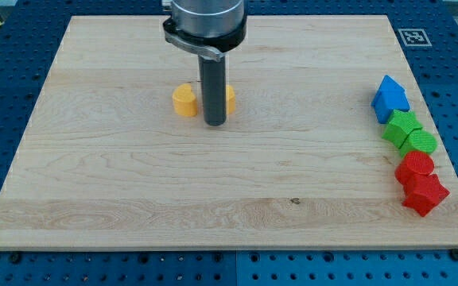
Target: Push the yellow heart along with yellow hexagon slightly right and up
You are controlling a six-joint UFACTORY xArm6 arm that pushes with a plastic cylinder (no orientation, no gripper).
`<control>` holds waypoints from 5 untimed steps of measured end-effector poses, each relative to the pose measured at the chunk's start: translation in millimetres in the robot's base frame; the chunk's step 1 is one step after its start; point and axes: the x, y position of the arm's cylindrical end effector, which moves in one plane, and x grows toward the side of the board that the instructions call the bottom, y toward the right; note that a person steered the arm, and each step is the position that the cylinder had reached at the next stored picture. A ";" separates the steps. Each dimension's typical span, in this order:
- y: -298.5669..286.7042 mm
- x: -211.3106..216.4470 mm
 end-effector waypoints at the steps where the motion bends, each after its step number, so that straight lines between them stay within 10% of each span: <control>1: 0.1 -1.7; 5: -139.1 -2.7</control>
